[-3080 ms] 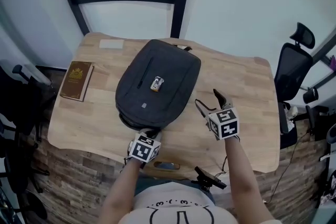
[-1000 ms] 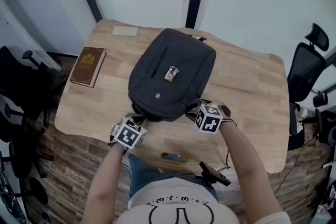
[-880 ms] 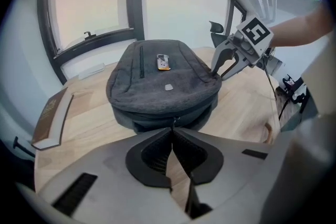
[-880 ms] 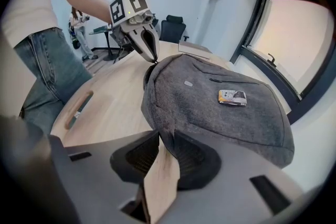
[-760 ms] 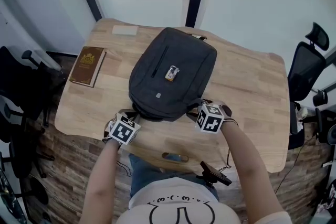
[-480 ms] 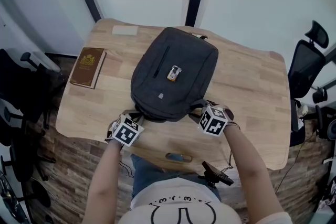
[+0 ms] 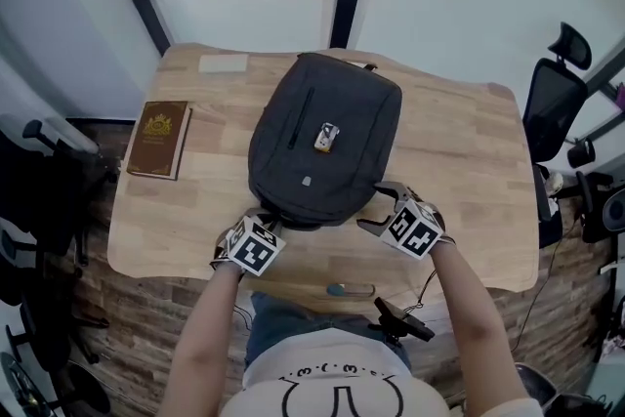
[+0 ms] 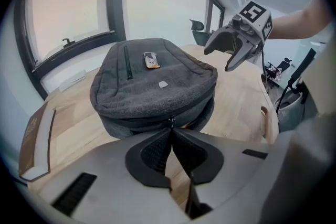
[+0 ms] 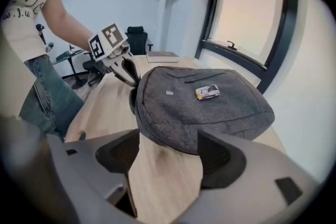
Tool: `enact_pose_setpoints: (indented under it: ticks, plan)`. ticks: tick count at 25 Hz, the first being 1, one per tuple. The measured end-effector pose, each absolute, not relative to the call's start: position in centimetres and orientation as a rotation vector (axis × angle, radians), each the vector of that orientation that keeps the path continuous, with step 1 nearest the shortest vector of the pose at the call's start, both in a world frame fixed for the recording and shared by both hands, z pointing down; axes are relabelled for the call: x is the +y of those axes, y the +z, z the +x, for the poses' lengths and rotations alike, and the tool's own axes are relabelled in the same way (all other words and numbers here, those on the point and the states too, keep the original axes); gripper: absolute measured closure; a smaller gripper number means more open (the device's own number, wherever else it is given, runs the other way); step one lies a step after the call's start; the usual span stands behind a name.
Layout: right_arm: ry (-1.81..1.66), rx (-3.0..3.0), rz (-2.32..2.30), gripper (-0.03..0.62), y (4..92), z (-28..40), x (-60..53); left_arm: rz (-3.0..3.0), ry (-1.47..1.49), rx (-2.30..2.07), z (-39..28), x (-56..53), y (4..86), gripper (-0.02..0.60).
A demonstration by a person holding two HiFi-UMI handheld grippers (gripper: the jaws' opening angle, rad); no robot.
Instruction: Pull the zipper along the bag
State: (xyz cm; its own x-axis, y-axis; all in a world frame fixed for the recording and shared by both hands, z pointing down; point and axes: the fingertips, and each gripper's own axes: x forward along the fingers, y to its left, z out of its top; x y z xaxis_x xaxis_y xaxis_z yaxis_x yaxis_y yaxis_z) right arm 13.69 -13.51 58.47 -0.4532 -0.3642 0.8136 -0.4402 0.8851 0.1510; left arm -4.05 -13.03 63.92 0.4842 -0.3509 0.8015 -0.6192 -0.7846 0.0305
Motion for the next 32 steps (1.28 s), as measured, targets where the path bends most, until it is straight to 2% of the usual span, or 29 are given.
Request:
enact_pose_setpoints:
  ticks: [7, 16, 23, 24, 26, 28, 30, 32]
  plan:
    - [0.184, -2.124, 0.794, 0.108, 53.8, 12.0, -12.8, 2.431, 1.147, -0.667, -3.6, -13.2, 64.3, 0.563]
    - [0.171, -2.055, 0.837, 0.105, 53.8, 6.6, -11.1, 2.415, 0.898, -0.450, -1.9, -11.5, 63.0, 0.563]
    - [0.267, -1.960, 0.774, 0.109, 58.3, 4.8, -9.9, 2.463, 0.884, -0.219, 2.1, -8.3, 62.7, 0.563]
    - [0.266, -1.937, 0.762, 0.116, 58.9, 5.0, -9.8, 2.466, 0.881, -0.203, 2.5, -8.0, 62.7, 0.563]
    - [0.245, -1.886, 0.754, 0.218, 59.7, 5.7, -10.0, 2.473, 0.875, -0.189, 2.9, -7.8, 62.7, 0.563]
    - [0.233, -1.838, 0.742, 0.279, 60.4, 6.5, -10.2, 2.478, 0.876, -0.182, 3.0, -7.8, 62.6, 0.563]
    - [0.222, -1.801, 0.721, 0.371, 61.1, 7.0, -10.1, 2.482, 0.880, -0.176, 3.1, -7.7, 62.6, 0.563]
    - [0.213, -1.789, 0.731, 0.376, 61.6, 7.1, -10.1, 2.483, 0.887, -0.185, 3.0, -7.7, 62.8, 0.563]
